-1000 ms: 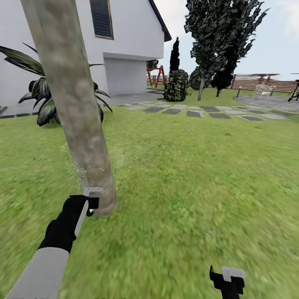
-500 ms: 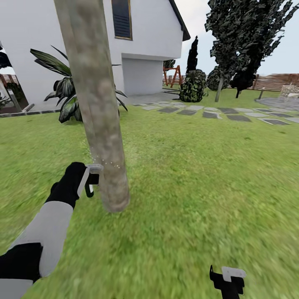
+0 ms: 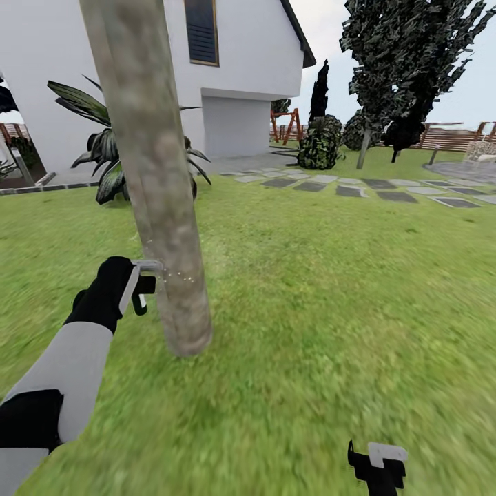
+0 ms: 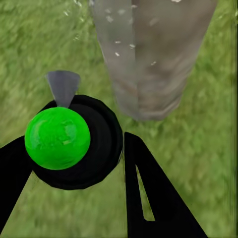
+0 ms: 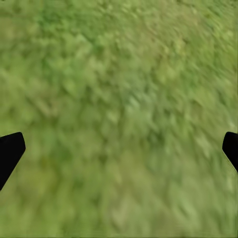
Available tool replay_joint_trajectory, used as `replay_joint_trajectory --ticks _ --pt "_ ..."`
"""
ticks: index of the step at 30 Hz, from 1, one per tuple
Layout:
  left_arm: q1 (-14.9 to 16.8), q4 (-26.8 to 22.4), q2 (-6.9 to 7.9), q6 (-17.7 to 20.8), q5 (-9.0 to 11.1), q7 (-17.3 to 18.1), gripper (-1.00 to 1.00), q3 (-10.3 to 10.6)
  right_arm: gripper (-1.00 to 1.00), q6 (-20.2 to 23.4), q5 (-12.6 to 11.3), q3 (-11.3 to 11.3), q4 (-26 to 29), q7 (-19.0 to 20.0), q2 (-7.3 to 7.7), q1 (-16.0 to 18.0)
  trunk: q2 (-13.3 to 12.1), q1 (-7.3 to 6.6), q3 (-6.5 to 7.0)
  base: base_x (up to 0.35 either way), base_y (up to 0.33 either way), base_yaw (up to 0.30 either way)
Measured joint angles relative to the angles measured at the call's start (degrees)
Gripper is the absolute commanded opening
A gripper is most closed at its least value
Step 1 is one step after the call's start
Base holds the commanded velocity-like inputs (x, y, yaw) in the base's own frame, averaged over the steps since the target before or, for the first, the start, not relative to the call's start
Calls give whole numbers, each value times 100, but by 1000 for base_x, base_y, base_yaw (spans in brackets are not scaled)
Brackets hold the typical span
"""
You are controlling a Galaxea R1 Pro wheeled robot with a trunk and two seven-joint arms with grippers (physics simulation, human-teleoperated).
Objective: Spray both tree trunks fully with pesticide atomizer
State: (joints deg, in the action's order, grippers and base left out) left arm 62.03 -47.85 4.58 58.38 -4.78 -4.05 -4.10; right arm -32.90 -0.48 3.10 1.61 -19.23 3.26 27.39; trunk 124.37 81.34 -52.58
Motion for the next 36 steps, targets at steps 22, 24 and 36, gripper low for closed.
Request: replay_joint_trajectory --ticks 22,24,36 --pt "-11 71 -24 -1 9 5 -100 -19 100 -10 0 0 7 -1 1 0 0 2 0 -15 -262 0" --pt "-11 71 -22 -1 8 7 -100 -21 100 -10 0 0 8 -1 3 0 0 1 0 84 -274 0" --pt "-850 70 272 -48 -15 5 -100 -65 100 -10 0 0 7 0 -2 1 0 1 0 108 -270 66"
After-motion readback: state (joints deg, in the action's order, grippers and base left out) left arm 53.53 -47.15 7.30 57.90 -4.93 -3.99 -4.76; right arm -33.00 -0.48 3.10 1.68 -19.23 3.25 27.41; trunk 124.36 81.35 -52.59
